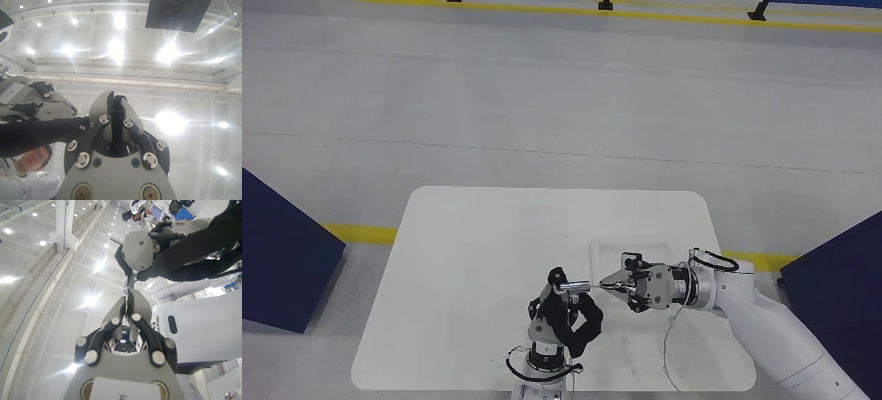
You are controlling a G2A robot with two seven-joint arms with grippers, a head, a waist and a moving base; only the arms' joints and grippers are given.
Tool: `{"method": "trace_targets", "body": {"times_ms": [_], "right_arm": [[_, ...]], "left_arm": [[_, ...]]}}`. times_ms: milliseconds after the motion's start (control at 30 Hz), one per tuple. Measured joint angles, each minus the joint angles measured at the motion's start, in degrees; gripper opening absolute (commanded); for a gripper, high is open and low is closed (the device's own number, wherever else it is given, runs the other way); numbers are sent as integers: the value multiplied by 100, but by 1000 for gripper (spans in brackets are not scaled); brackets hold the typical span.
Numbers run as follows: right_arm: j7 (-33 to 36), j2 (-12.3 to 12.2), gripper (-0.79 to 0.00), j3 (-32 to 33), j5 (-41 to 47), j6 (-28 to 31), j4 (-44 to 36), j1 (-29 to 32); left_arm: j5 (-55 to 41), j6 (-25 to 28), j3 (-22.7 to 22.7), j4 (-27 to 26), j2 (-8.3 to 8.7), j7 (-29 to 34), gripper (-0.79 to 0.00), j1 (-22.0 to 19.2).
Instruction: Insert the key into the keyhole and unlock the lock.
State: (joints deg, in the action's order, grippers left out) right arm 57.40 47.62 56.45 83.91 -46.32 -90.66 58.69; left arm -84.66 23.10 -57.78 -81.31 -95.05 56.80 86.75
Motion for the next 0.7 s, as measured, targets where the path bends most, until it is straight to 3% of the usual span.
{"method": "trace_targets", "body": {"times_ms": [567,700], "right_arm": [[-1103,36,-785,162,1382,-1149,112,164],[-1242,33,-785,124,1650,-1171,109,213]], "left_arm": [[362,-84,-112,-167,40,-181,-785,52],[511,-102,-139,-164,53,-149,-785,49]]}}
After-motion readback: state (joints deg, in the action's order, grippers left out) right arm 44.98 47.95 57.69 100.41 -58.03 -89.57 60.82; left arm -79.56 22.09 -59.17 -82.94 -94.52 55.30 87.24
